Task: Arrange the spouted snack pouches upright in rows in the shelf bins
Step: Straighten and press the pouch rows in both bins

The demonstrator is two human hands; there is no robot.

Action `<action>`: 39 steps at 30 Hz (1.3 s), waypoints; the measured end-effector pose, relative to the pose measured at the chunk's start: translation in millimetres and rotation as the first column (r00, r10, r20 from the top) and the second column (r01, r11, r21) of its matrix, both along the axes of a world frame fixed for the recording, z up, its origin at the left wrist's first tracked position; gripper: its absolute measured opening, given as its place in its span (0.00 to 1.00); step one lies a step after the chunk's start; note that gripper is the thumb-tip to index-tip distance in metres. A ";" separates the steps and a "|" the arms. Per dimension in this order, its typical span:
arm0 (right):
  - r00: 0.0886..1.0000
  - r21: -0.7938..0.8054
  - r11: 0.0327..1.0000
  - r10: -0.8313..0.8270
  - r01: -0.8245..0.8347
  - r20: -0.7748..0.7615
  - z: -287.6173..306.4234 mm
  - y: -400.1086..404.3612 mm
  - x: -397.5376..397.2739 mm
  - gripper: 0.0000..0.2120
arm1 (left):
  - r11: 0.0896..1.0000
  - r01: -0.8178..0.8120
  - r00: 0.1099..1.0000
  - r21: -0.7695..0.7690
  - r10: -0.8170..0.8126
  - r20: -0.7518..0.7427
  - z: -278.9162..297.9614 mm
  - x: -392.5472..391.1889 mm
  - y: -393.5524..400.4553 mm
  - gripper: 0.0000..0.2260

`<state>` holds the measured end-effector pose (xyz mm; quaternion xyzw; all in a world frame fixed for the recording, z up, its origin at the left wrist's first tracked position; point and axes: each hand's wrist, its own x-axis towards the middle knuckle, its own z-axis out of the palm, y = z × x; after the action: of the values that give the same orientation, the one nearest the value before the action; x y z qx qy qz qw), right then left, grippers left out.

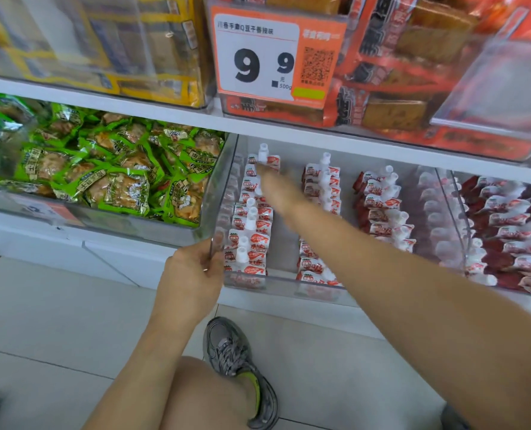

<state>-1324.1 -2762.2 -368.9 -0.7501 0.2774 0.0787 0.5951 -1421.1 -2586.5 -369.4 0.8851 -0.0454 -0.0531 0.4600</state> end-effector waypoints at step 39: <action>0.893 -0.930 0.366 0.414 0.017 0.179 -37.8 -72.2 -228.5 0.21 | 0.657 0.333 0.729 0.677 -0.634 0.257 -22.1 -26.9 -71.9 0.19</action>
<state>-1552.5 -2834.4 -406.7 -0.9788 0.0566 -0.1628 0.1105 -1447.9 -2658.4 -391.5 0.9188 -0.3796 0.0283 0.1039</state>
